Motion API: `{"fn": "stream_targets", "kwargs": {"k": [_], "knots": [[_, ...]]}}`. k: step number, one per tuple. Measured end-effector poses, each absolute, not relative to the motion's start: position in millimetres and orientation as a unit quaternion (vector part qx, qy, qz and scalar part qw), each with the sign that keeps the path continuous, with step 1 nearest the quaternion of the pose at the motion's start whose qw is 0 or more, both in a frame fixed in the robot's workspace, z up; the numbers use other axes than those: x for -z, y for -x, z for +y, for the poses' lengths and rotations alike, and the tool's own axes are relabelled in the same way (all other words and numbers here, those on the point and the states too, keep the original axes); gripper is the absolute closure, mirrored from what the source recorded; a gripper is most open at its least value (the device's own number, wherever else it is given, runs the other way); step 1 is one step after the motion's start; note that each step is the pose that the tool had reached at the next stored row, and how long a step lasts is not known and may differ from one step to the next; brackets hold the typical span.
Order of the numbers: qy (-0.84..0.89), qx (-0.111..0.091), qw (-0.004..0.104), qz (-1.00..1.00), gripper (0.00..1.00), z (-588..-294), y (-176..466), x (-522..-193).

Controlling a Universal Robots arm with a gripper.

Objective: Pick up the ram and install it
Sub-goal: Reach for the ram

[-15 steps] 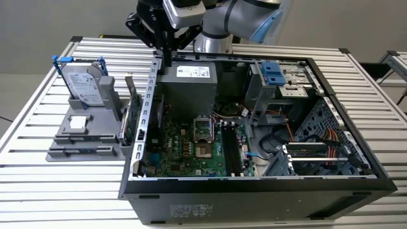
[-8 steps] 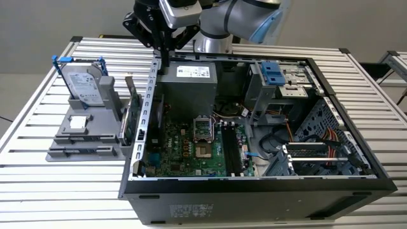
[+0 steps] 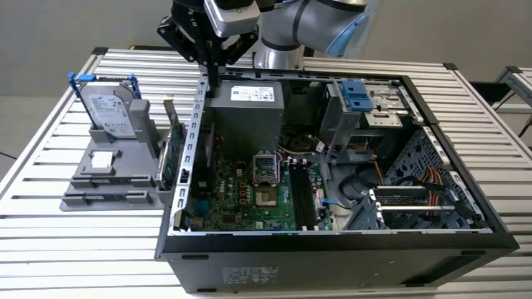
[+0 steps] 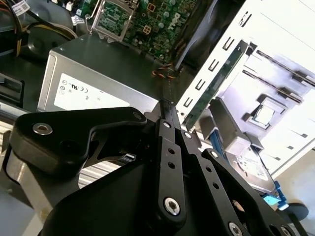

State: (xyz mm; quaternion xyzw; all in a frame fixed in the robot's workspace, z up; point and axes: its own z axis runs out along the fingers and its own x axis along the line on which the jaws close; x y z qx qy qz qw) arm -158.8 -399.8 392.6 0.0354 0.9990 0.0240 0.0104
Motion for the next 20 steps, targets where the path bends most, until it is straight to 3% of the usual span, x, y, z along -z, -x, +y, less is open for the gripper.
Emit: {"fn": "stream_targets", "kwargs": {"k": [20], "knots": [[-0.035, -0.024, 0.01, 0.999, 1.0, -400.3, 168.6, -392.6]]}}
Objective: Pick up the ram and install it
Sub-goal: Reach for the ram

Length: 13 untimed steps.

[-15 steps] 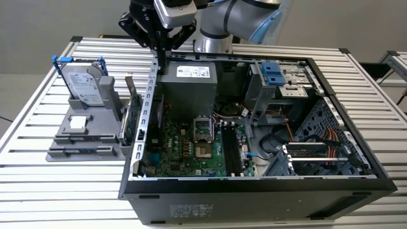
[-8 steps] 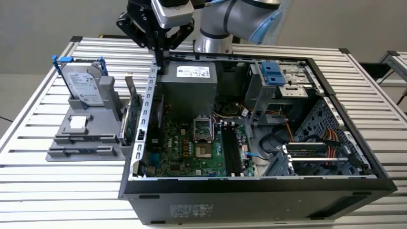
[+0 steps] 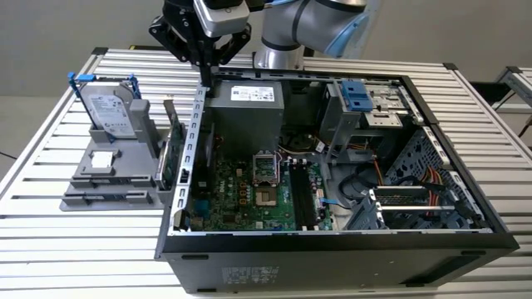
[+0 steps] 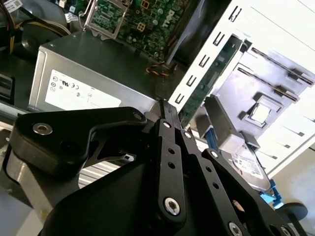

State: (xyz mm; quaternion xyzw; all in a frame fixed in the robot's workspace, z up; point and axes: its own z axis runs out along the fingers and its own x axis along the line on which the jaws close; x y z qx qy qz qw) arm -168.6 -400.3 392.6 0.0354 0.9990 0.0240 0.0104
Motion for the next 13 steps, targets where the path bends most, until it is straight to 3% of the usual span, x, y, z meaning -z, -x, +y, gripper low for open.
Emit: {"fn": "stream_targets", "kwargs": {"k": [13], "knots": [[-0.035, -0.024, 0.01, 0.999, 1.0, -400.7, 175.9, -392.6]]}}
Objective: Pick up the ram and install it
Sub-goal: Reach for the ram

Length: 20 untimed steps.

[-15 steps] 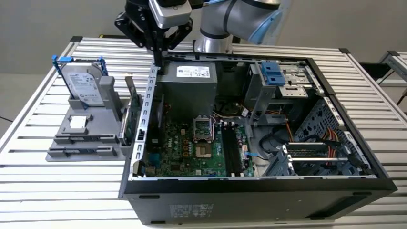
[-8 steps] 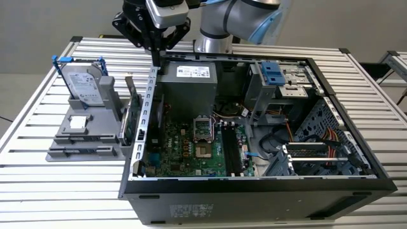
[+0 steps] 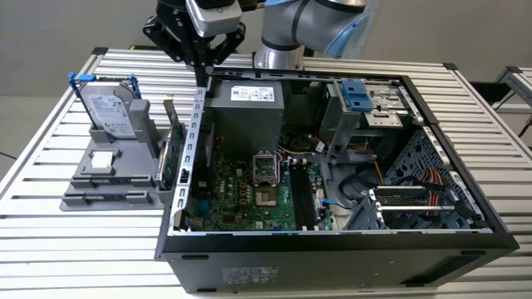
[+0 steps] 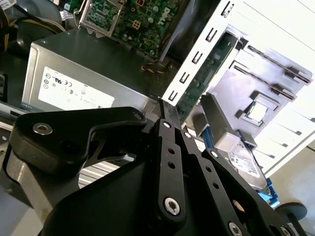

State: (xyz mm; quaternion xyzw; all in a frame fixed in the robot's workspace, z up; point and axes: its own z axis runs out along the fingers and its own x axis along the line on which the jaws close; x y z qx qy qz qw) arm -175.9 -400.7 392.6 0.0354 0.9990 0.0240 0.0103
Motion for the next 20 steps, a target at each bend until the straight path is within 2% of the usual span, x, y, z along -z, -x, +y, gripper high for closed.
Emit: {"fn": "stream_targets", "kwargs": {"k": [20], "knots": [[-0.035, -0.024, 0.01, 0.999, 1.0, -401.4, 187.6, -392.6]]}}
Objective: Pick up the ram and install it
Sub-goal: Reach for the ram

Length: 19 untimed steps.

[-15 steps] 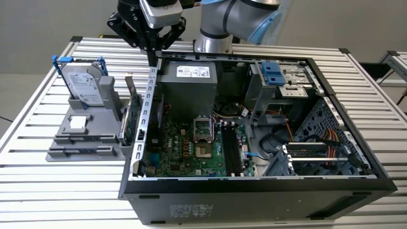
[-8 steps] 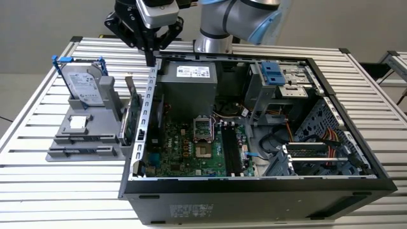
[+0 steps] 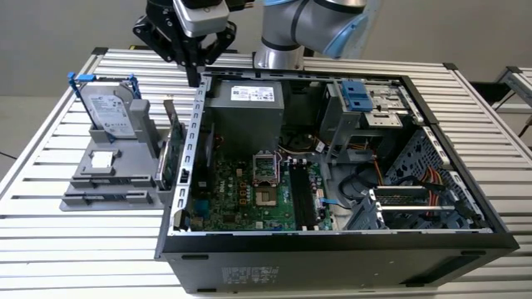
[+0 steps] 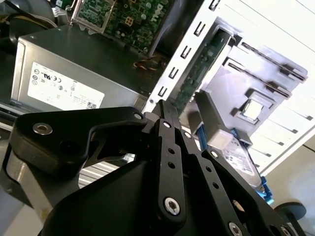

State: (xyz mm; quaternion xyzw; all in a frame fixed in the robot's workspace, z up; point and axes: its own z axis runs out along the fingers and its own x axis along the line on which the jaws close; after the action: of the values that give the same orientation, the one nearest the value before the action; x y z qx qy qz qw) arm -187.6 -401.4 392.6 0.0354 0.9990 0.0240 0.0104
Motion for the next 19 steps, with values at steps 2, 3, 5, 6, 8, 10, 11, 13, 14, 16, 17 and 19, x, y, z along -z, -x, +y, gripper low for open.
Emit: {"fn": "stream_targets", "kwargs": {"k": [2, 3, 5, 6, 8, 10, 11, 13, 14, 16, 17, 19], "knots": [[-0.035, -0.024, 0.01, 0.999, 1.0, -401.5, 188.7, -392.6], [-0.035, -0.024, 0.01, 0.999, 1.0, -401.6, 189.3, -392.6], [-0.035, -0.024, 0.01, 0.999, 1.0, -401.7, 190.5, -392.6], [-0.035, -0.024, 0.01, 0.999, 1.0, -401.7, 191.1, -392.6], [-0.035, -0.024, 0.01, 0.999, 1.0, -401.8, 192.3, -392.6], [-0.035, -0.024, 0.01, 0.999, 1.0, -401.9, 193.4, -392.6], [-0.035, -0.024, 0.01, 0.999, 1.0, -402.0, 193.9, -392.6], [-0.035, -0.024, 0.01, 0.999, 1.0, -402.1, 195.1, -392.6], [-0.035, -0.024, 0.01, 0.999, 1.0, -402.1, 195.7, -392.6], [-0.035, -0.024, 0.01, 0.999, 1.0, -402.2, 196.9, -392.6], [-0.035, -0.024, 0.01, 0.999, 1.0, -402.3, 197.4, -392.6], [-0.035, -0.024, 0.01, 0.999, 1.0, -402.4, 198.5, -392.6]]}}
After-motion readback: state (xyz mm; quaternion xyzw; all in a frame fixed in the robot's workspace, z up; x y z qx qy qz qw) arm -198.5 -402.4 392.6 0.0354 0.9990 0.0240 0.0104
